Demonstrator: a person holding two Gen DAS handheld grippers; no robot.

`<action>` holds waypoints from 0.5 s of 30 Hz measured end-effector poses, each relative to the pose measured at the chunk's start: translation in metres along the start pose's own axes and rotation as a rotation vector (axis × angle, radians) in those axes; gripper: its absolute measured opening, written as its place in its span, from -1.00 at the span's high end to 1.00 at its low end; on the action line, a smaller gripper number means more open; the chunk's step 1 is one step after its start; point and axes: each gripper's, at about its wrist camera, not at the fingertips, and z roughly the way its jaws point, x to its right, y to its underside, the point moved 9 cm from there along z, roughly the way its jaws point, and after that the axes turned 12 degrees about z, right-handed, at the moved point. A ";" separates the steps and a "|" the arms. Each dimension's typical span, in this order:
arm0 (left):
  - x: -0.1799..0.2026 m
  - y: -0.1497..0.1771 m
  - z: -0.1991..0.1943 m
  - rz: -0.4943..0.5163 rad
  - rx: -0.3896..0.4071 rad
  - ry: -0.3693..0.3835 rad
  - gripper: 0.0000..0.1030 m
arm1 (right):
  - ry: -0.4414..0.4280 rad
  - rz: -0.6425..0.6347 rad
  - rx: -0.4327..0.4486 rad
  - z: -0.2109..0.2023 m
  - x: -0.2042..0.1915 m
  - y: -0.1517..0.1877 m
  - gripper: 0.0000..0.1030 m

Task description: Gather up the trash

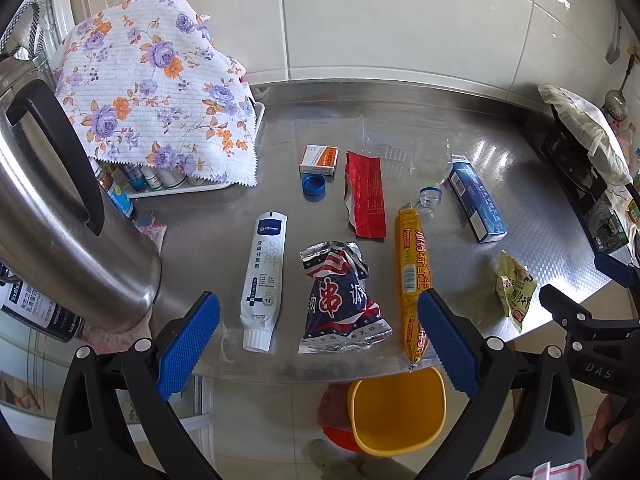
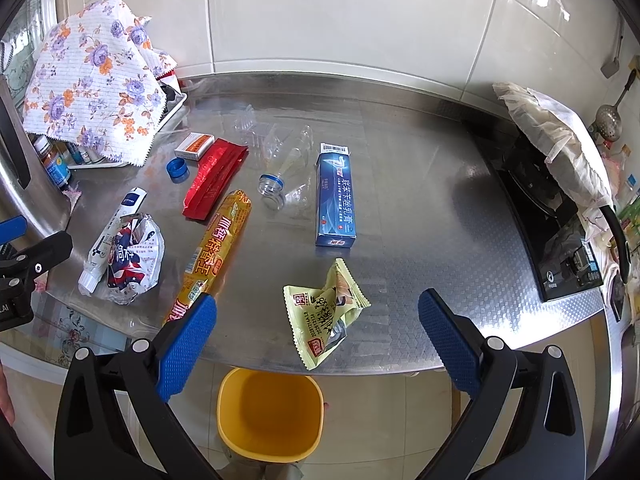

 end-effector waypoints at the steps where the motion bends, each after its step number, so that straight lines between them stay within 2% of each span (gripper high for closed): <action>1: 0.000 0.000 0.000 0.000 -0.001 0.001 -0.91 | 0.000 0.000 0.000 0.000 0.000 0.000 -0.94; 15: 0.002 -0.001 0.001 0.002 -0.004 0.006 -0.91 | -0.001 0.000 -0.001 0.001 0.000 0.000 -0.94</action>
